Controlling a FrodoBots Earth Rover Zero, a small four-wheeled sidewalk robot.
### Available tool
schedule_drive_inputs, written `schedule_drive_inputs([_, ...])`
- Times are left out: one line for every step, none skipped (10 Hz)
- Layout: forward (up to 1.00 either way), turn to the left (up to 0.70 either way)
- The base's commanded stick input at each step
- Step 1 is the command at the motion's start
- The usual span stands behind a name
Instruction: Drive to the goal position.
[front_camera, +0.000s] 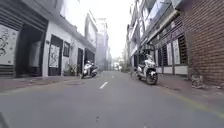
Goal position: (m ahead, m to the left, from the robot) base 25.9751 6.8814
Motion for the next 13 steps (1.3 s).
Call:
schedule_drive_inputs([1.00,0.00])
schedule_drive_inputs([1.00,0.00])
schedule_drive_inputs([1.00,0.00])
schedule_drive_inputs([1.00,0.00])
schedule_drive_inputs([1.00,0.00])
schedule_drive_inputs([1.00,0.00])
schedule_drive_inputs([1.00,0.00])
schedule_drive_inputs([1.00,0.00])
schedule_drive_inputs([1.00,0.00])
schedule_drive_inputs([1.00,0.00])
schedule_drive_inputs([1.00,0.00])
schedule_drive_inputs([1.00,0.00])
schedule_drive_inputs([1.00,0.00])
